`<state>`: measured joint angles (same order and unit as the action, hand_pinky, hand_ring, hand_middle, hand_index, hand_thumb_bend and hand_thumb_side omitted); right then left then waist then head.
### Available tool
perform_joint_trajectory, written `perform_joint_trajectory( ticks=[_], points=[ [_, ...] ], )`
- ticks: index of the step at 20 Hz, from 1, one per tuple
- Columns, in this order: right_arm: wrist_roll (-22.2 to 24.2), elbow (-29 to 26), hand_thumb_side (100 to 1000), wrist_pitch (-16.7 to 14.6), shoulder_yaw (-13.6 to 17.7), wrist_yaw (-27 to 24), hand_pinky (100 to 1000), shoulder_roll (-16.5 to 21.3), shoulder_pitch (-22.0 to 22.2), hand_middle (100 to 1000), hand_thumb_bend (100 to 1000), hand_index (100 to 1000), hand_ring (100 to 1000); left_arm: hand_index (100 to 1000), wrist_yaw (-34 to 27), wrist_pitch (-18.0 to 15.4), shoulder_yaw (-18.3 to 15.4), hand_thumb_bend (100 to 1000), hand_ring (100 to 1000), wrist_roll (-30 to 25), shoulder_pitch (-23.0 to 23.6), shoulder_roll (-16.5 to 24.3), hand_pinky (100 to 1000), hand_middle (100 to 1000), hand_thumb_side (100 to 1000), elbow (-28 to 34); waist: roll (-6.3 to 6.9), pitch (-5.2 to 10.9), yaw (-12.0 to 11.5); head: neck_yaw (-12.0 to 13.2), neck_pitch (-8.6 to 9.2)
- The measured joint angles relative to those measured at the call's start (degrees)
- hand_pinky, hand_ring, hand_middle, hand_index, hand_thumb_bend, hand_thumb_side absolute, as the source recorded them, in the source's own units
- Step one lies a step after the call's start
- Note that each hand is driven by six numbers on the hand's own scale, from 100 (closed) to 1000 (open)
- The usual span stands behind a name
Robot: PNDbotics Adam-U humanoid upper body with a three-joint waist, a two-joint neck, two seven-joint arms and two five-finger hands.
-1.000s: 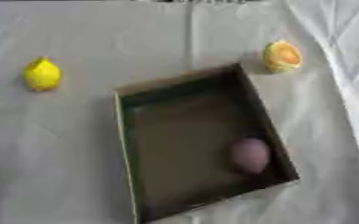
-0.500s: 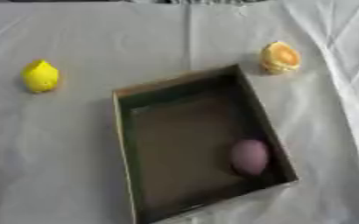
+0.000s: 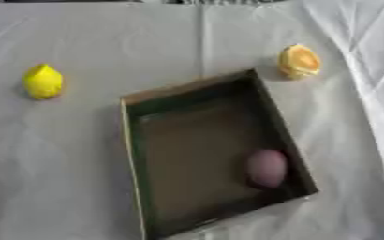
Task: Pick up objects on the table and place them in the box.
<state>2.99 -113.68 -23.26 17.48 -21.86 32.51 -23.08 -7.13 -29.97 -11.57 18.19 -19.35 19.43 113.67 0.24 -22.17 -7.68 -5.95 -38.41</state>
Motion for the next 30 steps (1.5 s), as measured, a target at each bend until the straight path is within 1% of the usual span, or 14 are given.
perform_joint_trajectory(
  ticks=[3, 6, 7, 8, 11, 13, 15, 17, 19, 23, 26, 30],
  points=[
    [-1.52, 0.00, 470, -0.80, 0.44, 4.06, 902, 6.53, 3.48, 679, 100, 880, 868, 859, 0.61, -0.27, -0.11, 100, 788, 0.35, 1.80, 1.61, 883, 766, 604, 0.00, -0.68, 0.60, 0.45, 0.25, -0.69],
    [-2.38, 0.09, 469, -0.46, -0.07, 9.91, 899, 14.42, 7.64, 708, 100, 891, 882, 859, 1.51, -0.60, -0.32, 100, 788, 0.69, 3.86, 3.24, 883, 766, 600, 0.00, -1.04, 0.92, 0.80, 0.41, -1.31],
    [-2.52, 0.47, 423, -0.32, -0.38, 12.03, 895, 17.03, 8.41, 728, 100, 896, 890, 859, 1.80, -0.71, -0.34, 100, 788, 0.79, 4.43, 3.62, 883, 766, 609, 0.00, -1.11, 1.01, 0.85, 0.51, -1.37],
    [-2.66, 1.41, 362, -0.22, -0.81, 14.29, 894, 19.72, 8.98, 746, 100, 904, 899, 859, 2.14, -0.85, -0.37, 100, 788, 0.93, 4.90, 4.01, 883, 766, 589, 0.00, -1.18, 1.11, 0.89, 0.62, -1.38],
    [-2.88, 6.21, 244, -0.21, -2.84, 20.22, 893, 26.90, 9.24, 774, 100, 913, 911, 859, 2.86, -1.13, -0.42, 100, 788, 1.21, 5.65, 4.92, 883, 766, 586, 0.00, -1.37, 1.34, 0.94, 0.87, -1.40],
    [-2.81, 10.32, 206, -0.61, -4.92, 23.65, 894, 30.97, 8.70, 796, 100, 921, 921, 859, 3.13, -1.22, -0.42, 100, 788, 1.30, 5.85, 5.34, 883, 766, 586, 0.00, -1.47, 1.47, 0.94, 0.92, -1.40],
    [-2.31, 14.24, 199, -1.19, -7.33, 26.95, 896, 34.14, 7.88, 820, 100, 931, 930, 859, 3.30, -1.26, -0.41, 100, 788, 1.34, 5.90, 5.50, 884, 766, 591, 0.00, -1.53, 1.51, 0.81, 0.94, -1.40],
    [-1.49, 17.48, 206, -1.92, -9.81, 30.18, 898, 36.32, 7.01, 833, 100, 937, 935, 858, 3.38, -1.26, -0.38, 100, 788, 1.34, 5.99, 5.67, 884, 766, 595, 0.00, -1.65, 1.56, 0.57, 0.92, -1.39],
    [-0.43, 19.63, 218, -2.64, -12.13, 33.08, 899, 37.70, 6.18, 842, 100, 939, 939, 858, 3.41, -1.23, -0.32, 100, 788, 1.31, 6.18, 5.76, 885, 766, 596, 0.00, -1.76, 1.56, 0.54, 0.83, -1.38],
    [1.88, 21.24, 242, -3.94, -15.87, 37.51, 900, 38.67, 4.56, 848, 100, 938, 940, 855, 3.41, -1.11, -0.29, 100, 788, 1.15, 6.24, 5.76, 885, 766, 594, 0.00, -1.72, 1.56, 0.26, 0.55, -1.37],
    [3.41, 21.29, 245, -4.32, -17.99, 39.48, 901, 38.79, 3.09, 843, 100, 938, 939, 856, 3.43, -0.94, -0.25, 100, 789, 0.79, 6.24, 5.76, 886, 767, 594, 0.00, -1.57, 1.55, 0.19, 0.14, -1.34],
    [5.14, 21.94, 243, -4.33, -20.58, 40.19, 905, 38.78, 0.08, 838, 100, 938, 939, 856, 3.43, -0.70, 0.06, 100, 789, 0.46, 6.25, 5.75, 887, 767, 595, 0.00, -1.41, 1.55, -0.06, -0.46, -1.34]
  ],
)
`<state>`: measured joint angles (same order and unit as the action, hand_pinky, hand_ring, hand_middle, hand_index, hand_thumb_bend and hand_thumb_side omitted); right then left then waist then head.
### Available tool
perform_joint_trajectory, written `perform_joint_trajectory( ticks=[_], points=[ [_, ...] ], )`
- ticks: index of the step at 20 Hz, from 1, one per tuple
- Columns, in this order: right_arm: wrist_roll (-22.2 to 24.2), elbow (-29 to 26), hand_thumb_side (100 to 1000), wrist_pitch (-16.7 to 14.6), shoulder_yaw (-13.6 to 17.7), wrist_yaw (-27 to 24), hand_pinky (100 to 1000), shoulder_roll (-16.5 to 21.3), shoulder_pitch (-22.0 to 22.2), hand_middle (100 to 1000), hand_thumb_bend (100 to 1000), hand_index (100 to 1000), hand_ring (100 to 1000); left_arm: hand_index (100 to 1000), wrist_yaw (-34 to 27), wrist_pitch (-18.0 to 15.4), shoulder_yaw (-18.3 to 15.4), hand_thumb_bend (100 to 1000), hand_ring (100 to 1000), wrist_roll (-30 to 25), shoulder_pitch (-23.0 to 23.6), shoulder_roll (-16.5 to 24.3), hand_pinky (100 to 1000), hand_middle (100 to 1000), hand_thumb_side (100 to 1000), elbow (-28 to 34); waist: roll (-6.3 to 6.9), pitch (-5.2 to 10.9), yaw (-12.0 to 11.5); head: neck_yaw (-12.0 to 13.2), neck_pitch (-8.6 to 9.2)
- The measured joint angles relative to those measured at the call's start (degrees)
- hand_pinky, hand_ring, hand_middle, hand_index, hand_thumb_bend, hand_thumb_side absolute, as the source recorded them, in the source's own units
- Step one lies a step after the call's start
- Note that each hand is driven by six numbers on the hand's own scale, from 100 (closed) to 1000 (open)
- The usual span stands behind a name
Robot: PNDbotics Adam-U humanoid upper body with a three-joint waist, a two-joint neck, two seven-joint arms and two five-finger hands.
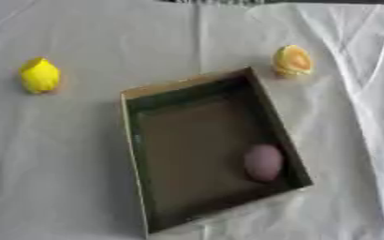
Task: Pick up objects on the table and place them in the box.
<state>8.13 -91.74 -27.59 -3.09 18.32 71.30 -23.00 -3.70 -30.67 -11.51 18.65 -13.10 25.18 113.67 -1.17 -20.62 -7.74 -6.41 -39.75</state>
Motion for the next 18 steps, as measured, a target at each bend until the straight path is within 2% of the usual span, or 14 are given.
perform_joint_trajectory(
  ticks=[8, 18],
  points=[
    [5.35, 3.31, 242, -0.51, -5.61, 0.03, 909, -3.21, -9.38, 838, 100, 943, 940, 856, -0.40, 0.27, 0.37, 100, 789, -0.73, -0.04, -0.04, 888, 767, 596, 0.00, -0.13, 0.04, -0.52, -1.18, 0.00],
    [11.08, 12.47, 243, -2.24, -10.79, 3.22, 948, -10.10, -18.00, 855, 100, 974, 973, 856, -0.90, 0.54, 0.62, 100, 789, -1.32, -0.38, -0.07, 888, 768, 596, 0.00, -0.22, 0.23, -0.84, -1.81, 0.00]
  ],
)
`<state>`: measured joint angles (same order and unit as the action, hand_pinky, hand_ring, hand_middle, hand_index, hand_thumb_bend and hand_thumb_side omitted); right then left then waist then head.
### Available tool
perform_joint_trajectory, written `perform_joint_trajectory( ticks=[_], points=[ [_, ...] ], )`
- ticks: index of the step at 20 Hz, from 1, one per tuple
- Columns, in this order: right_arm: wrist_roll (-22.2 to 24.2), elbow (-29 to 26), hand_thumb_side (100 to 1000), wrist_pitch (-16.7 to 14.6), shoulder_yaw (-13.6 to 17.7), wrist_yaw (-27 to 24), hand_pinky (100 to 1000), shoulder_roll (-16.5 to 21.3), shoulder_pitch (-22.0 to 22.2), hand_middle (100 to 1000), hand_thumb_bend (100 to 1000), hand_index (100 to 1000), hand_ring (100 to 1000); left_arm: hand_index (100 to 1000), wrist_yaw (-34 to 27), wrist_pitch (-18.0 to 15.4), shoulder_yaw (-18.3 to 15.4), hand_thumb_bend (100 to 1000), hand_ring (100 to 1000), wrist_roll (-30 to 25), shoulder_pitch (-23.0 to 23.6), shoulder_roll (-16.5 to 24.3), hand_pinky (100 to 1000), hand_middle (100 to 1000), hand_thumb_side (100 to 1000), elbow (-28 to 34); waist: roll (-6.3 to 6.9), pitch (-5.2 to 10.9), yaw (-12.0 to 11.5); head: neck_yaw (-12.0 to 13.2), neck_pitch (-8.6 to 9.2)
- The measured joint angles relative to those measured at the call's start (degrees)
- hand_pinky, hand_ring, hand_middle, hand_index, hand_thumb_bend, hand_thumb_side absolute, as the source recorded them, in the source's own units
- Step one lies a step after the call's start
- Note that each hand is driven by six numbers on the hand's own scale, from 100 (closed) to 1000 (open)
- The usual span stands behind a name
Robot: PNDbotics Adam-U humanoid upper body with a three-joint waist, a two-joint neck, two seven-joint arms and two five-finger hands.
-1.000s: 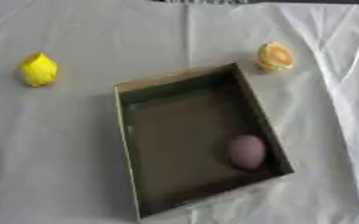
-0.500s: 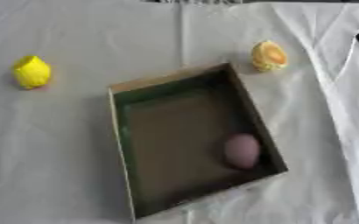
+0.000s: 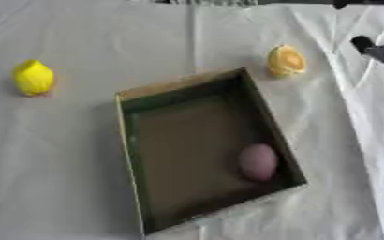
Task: Pick up objects on the table and place them in the box.
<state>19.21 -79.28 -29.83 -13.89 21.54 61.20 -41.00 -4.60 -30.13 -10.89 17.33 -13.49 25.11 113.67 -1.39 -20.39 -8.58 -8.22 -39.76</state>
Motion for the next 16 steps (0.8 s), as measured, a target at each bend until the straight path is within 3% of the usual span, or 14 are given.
perform_joint_trajectory(
  ticks=[8, 13, 16],
  points=[
    [7.28, 9.63, 287, -1.89, -2.11, 5.11, 978, -7.32, -7.03, 854, 100, 984, 992, 856, -0.48, 0.12, 0.13, 100, 789, -0.42, -0.18, -0.45, 889, 769, 597, 0.00, 0.25, 0.00, 0.00, -0.52, -0.06],
    [8.06, 14.55, 267, -1.81, -2.07, 8.99, 992, -11.20, -9.91, 859, 100, 999, 997, 855, -0.57, 0.14, 0.32, 100, 789, -0.70, -0.30, -0.50, 890, 769, 597, 0.00, 0.33, -0.15, 0.00, -0.73, -0.05],
    [7.93, 16.53, 336, -1.87, -2.06, 11.17, 1000, -12.84, -10.70, 877, 100, 1000, 1000, 854, -0.75, 0.20, 0.43, 100, 790, -0.88, -0.62, -0.58, 890, 769, 597, 0.00, 0.31, -0.50, 0.00, -0.79, -0.04]
  ],
)
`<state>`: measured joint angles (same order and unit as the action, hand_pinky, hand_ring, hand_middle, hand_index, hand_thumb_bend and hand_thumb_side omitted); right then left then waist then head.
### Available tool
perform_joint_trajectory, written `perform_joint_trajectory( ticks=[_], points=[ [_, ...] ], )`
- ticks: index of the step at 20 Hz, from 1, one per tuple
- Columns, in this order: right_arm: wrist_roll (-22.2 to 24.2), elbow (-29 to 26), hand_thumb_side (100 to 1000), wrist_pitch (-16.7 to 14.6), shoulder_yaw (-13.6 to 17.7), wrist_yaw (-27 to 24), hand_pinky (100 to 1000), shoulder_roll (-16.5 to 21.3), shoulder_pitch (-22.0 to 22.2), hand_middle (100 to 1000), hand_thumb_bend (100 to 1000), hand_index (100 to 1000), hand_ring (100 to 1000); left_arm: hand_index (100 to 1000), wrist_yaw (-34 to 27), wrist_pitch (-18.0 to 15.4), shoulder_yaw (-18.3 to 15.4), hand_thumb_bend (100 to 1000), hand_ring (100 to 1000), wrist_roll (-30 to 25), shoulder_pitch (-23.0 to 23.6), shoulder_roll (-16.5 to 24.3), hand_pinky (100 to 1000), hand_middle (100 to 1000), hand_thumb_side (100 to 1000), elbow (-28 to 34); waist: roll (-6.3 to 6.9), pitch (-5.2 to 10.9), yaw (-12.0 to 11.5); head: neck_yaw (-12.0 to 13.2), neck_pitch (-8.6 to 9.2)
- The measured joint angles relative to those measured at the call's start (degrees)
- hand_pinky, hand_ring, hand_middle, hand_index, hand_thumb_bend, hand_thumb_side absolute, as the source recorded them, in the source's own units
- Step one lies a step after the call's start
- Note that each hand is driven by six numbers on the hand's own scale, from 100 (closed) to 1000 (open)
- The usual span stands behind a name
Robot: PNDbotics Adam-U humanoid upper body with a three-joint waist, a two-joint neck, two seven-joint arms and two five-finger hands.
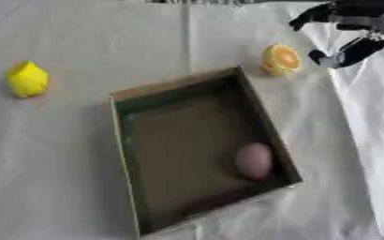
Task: Pick up objects on the table and place them in the box.
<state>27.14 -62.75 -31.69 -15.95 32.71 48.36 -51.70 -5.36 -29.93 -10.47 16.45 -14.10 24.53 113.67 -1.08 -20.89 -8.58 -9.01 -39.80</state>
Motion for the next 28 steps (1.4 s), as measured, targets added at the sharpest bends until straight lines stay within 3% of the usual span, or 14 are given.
perform_joint_trajectory(
  ticks=[8, 18, 23, 26, 28],
  points=[
    [-0.35, 2.81, 518, -0.74, -0.01, 4.36, 1000, -2.45, -0.77, 902, 100, 1000, 1000, 853, -0.23, 0.21, 0.03, 100, 790, -0.33, -0.13, -0.43, 892, 770, 598, 0.00, -0.19, -0.49, -0.09, -0.20, 0.00],
    [-1.31, 6.59, 626, -1.94, 0.91, 9.99, 1000, -5.21, -2.47, 913, 100, 1000, 1000, 850, -0.50, 0.33, 0.06, 100, 790, -0.84, -0.61, -1.04, 894, 770, 599, 0.00, -0.46, -1.56, -0.65, -0.66, 0.10],
    [-2.32, 8.31, 608, -2.55, 1.71, 12.45, 1000, -5.86, -2.77, 901, 100, 1000, 1000, 850, -0.73, 0.50, 0.06, 100, 790, -1.01, -0.91, -1.46, 895, 770, 600, 0.00, -0.66, -2.15, -0.91, -0.87, 0.15],
    [-2.67, 8.95, 553, -2.73, 1.97, 13.18, 1000, -6.21, -3.17, 892, 100, 1000, 1000, 849, -0.85, 0.61, 0.06, 100, 789, -1.12, -1.01, -1.77, 896, 770, 601, 0.00, -0.69, -2.42, -0.99, -1.09, 0.40],
    [-2.72, 9.32, 490, -2.78, 2.16, 13.51, 991, -6.37, -3.31, 836, 100, 1000, 985, 849, -1.03, 0.67, 0.06, 100, 789, -1.18, -1.03, -1.91, 897, 770, 601, 0.00, -0.69, -2.45, -1.05, -1.20, 0.58]
  ],
)
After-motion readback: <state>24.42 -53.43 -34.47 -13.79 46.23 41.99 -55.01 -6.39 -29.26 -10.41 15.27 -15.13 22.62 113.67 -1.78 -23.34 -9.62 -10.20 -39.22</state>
